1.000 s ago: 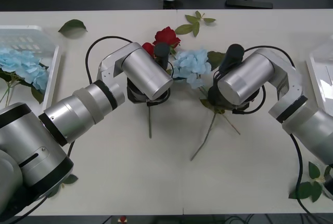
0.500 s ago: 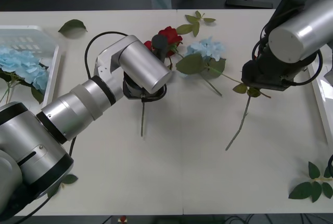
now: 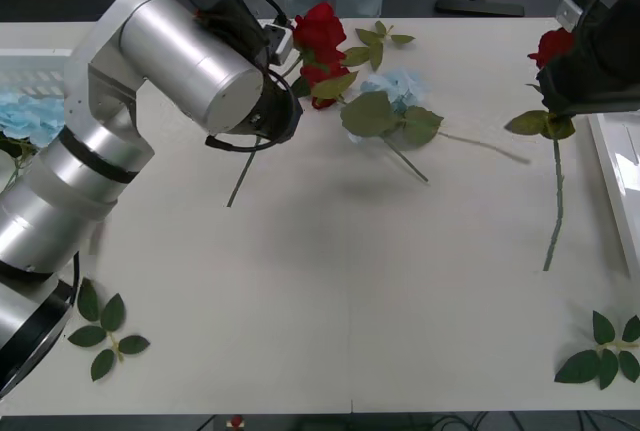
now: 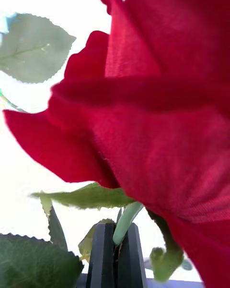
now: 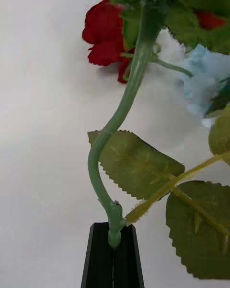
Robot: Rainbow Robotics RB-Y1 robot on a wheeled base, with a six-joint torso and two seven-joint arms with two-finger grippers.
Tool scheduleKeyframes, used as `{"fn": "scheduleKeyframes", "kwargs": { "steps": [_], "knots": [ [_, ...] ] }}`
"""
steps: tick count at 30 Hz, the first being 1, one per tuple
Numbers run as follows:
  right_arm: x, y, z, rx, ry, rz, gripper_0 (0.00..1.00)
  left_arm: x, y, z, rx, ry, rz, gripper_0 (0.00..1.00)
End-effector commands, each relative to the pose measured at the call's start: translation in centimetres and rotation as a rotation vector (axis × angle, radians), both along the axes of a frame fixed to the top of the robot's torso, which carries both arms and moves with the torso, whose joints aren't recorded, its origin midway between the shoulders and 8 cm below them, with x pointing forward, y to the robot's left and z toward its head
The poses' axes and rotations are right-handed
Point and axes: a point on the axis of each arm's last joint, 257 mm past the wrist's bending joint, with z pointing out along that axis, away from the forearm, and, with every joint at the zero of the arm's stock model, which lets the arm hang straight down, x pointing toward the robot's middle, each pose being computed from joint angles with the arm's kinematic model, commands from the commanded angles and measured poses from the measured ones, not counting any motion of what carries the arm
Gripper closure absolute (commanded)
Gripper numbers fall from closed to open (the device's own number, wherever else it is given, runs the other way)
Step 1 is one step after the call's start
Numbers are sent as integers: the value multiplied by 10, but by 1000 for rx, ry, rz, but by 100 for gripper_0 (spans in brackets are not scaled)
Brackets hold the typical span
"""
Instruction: Place the red flowers into the right box and the blue flowers into the left box. If a person shows an open palm, hand one flower to the person first, then continue sorting.
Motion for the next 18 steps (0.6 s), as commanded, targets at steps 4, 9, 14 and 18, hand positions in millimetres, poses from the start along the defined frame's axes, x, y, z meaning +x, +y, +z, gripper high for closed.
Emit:
{"fn": "scheduleKeyframes", "kwargs": {
  "steps": [4,9,14,18],
  "knots": [
    [8,-2,28,-15,-71,29,100,-27,-14,57,-116,-131,-153,100],
    [35,18,49,55,-208,66,100,-36,-23,73,-190,-156,-207,100],
    [82,45,103,182,-477,112,100,-36,-18,72,-207,-152,-207,100],
    [104,56,147,242,-655,136,100,-37,-18,70,-205,-152,-209,100]
  ]
}}
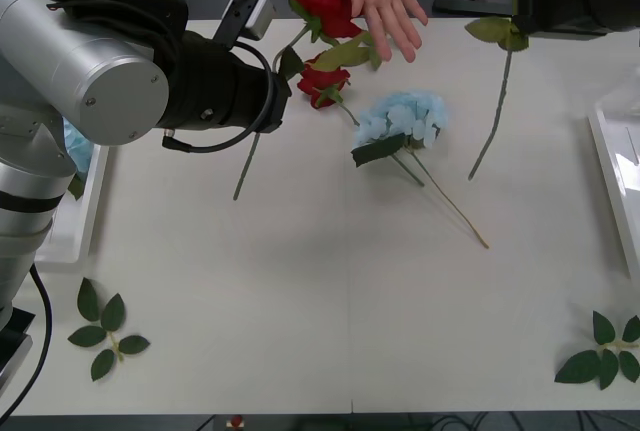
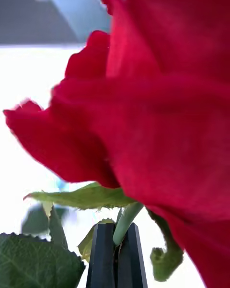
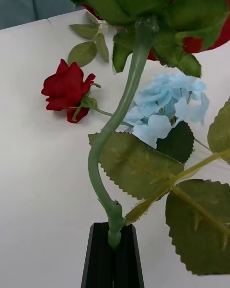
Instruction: Place the red flowers into the right box and the blue flowers into the left box. If a person shows an open palm, hand one flower to the person first, then continue sorting.
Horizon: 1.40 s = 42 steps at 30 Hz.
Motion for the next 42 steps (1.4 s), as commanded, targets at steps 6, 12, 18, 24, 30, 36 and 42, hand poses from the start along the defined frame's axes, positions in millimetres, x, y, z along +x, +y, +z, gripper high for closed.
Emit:
{"fn": "scheduleKeyframes", "kwargs": {
  "steps": [6,12,18,24,30,36,42],
  "knots": [
    [36,12,137,52,-455,38,100,-4,-1,5,15,-36,-31,100],
    [56,36,187,105,-697,61,100,-3,0,5,22,-40,-35,100],
    [83,63,214,55,-891,65,100,-2,2,5,28,-43,-33,100],
    [107,90,232,27,-991,50,100,-2,4,4,30,-41,-31,100],
    [122,114,247,-6,-1032,40,100,-2,4,5,33,-43,-31,100],
    [123,131,243,-2,-1026,54,100,-1,5,5,33,-45,-29,100],
    [123,131,243,-2,-1026,54,100,-1,6,5,34,-45,-28,100]
  ]
}}
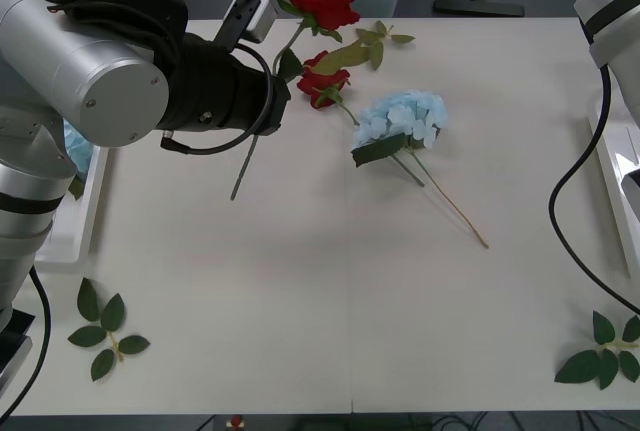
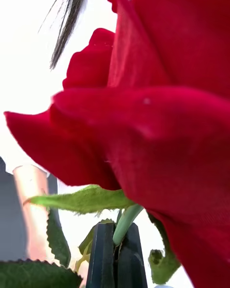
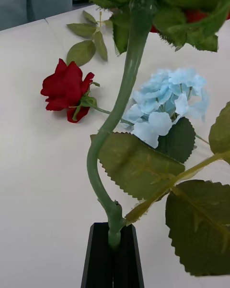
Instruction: Place the red flowers into the right box and the blue flowers into the left box. If a person shows an open palm, hand one flower to the person first, then continue sorting.
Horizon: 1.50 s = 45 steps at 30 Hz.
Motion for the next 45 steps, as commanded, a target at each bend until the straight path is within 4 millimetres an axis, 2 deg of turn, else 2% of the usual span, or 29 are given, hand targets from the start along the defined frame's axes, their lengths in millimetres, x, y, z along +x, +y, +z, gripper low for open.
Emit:
{"fn": "scheduleKeyframes", "kwargs": {
  "steps": [1,7,8,9,10,12,13,14,34,35,39,45],
  "knots": [
    [-10,7,36,6,-58,18,100,-1,5,7,12,-33,-9,100],
    [-10,7,36,6,-58,18,100,-1,5,7,12,-34,-9,100],
    [-10,7,36,6,-58,18,92,-1,5,7,12,-33,-9,100],
    [-10,7,36,6,-58,18,74,-1,5,7,12,-34,-9,100],
    [-10,7,36,6,-58,18,61,-1,5,7,11,-33,-8,100],
    [-10,7,36,6,-58,18,13,-1,5,7,12,-33,-9,100],
    [-10,7,36,6,-58,18,2,-1,5,7,11,-32,-10,100],
    [-10,7,36,6,-58,18,0,-1,5,7,11,-33,-8,100],
    [-10,7,36,6,-58,18,0,-1,4,12,-1,-35,-18,100],
    [-1,4,1,-8,-5,8,0,-3,3,14,-14,-33,-28,100],
    [-2,5,-2,-25,-15,16,0,-7,-5,29,-54,-44,-77,100],
    [-1,-6,-3,12,35,27,0,-13,-25,76,-149,-131,-200,100]
  ]
}}
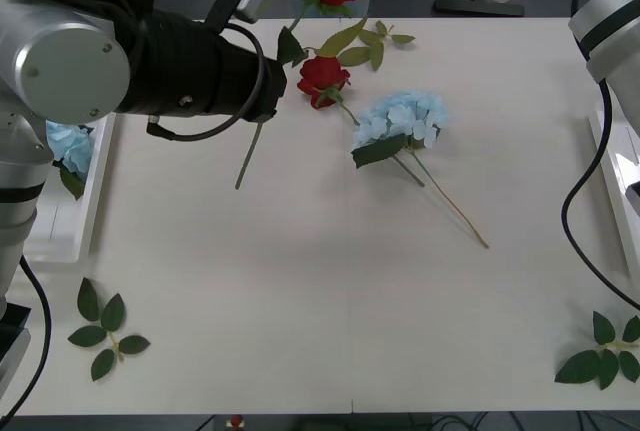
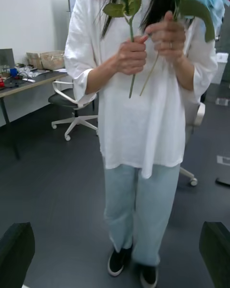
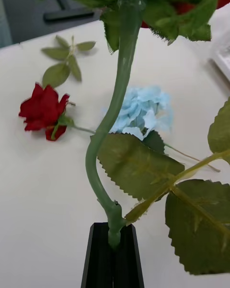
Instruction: Place the red flowers into the right box and the blue flowers into the left box. If a person shows an open palm, hand one flower to the person first, then continue sorting.
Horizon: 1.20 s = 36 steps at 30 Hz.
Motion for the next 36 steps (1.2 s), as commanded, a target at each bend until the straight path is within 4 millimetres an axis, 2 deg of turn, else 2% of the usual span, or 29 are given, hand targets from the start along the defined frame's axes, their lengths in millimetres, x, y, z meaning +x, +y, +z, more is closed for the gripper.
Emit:
{"fn": "scheduleKeyframes", "kwargs": {
  "steps": [1,5,7,9,11,15,17,22,24,28,30,36],
  "knots": [
    [-7,-15,30,53,36,7,0,-6,-19,60,-112,-116,-95,100],
    [-22,-22,20,77,227,10,0,-11,-27,100,-226,-166,-140,100],
    [-35,-24,12,109,350,32,0,-15,-32,118,-290,-180,-158,100],
    [-59,-27,-4,121,516,60,0,-17,-35,140,-367,-204,-166,100],
    [-75,-33,-17,104,611,62,0,-18,-39,147,-400,-205,-172,100],
    [-132,-47,-64,16,901,71,0,-14,-50,160,-480,-199,-185,100],
    [-151,-57,-82,-19,1000,60,0,-13,-54,162,-504,-188,-192,100],
    [-215,-96,-140,-161,1317,-9,0,-1,-72,158,-537,-202,-185,100],
    [-230,-106,-156,-196,1387,-20,0,2,-77,157,-537,-216,-178,100],
    [-238,-104,-188,-210,1456,-6,0,4,-87,152,-549,-209,-178,100],
    [-244,-103,-212,-228,1493,-7,0,1,-89,151,-564,-188,-186,100],
    [-229,-100,-279,-337,1442,-72,0,-7,-101,150,-616,-136,-215,100]
  ]
}}
